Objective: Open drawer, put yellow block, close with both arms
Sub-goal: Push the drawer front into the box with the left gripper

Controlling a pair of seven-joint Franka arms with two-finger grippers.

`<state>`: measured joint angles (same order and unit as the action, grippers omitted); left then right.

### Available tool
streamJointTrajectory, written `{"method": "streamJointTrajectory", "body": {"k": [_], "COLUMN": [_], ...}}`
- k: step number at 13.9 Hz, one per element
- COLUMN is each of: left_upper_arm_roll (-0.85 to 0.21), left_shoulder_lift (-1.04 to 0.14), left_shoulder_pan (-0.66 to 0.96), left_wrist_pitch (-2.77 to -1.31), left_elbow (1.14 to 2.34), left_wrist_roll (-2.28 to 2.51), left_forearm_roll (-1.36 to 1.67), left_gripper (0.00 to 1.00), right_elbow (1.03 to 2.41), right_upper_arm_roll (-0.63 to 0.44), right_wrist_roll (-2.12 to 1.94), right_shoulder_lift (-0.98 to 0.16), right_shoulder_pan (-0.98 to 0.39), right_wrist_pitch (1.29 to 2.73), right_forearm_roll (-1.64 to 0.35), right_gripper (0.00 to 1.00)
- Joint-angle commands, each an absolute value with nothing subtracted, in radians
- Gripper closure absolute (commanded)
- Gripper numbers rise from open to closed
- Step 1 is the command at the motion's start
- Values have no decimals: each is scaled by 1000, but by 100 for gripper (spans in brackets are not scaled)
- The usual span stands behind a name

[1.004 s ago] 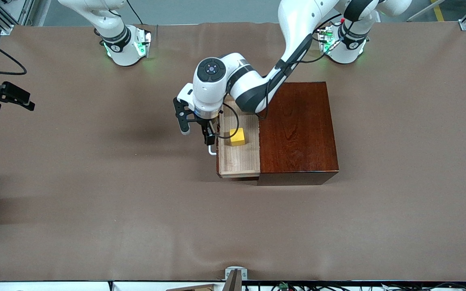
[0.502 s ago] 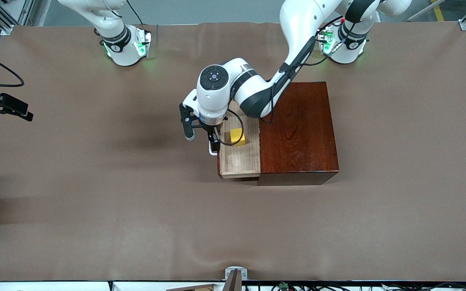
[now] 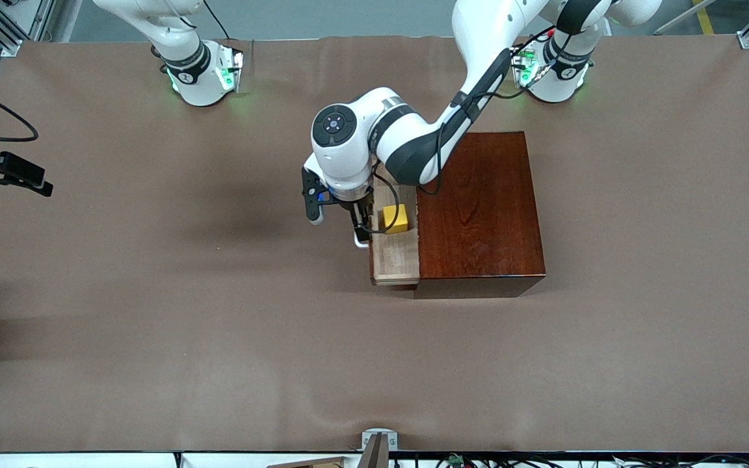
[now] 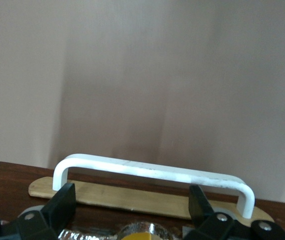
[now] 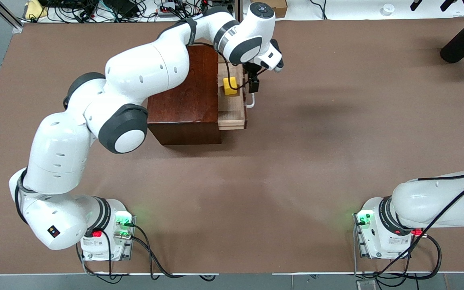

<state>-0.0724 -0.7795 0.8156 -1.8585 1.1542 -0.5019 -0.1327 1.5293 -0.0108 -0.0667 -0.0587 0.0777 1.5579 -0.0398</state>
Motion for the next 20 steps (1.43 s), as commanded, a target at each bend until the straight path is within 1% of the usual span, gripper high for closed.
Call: {"method": "streamJointTrajectory", "body": {"k": [1,7,10,13,15,16,18,20], "left_upper_arm_roll": [-40,-38,-40,-46,-64,-74,-75,-72], "left_shoulder_lift": [-742,-742,-742,-745,-742,-727,-628,-553], "left_shoulder_pan": [810,804,782,784,792,792,787,776], "left_wrist_pitch": [-1738,-1588,-1539,-1543,-1629,-1661,-1667,-1655], "left_elbow": [1184,1186,1187,1190,1184,1181,1186,1190], "left_wrist_roll": [-526,-526,-526,-506,-425,-351,-141,85], "left_forearm_roll": [-178,-224,-241,-230,-224,-222,-221,-222], "left_gripper": [0,0,0,0,0,0,0,0], "right_elbow": [1511,1511,1516,1516,1516,1516,1516,1516], "right_upper_arm_roll": [-8,-11,-9,-9,-9,-9,-9,-9], "right_wrist_roll": [-54,-54,-52,-54,-52,-52,-54,-52], "right_shoulder_lift": [-75,-78,-80,-80,-80,-80,-80,-80], "right_shoulder_pan": [84,86,87,90,91,91,92,91], "right_wrist_pitch": [1539,1548,1545,1552,1552,1552,1554,1552], "right_forearm_roll": [-55,-45,-46,-46,-46,-46,-49,-49], "right_gripper": [0,0,0,0,0,0,0,0]}}
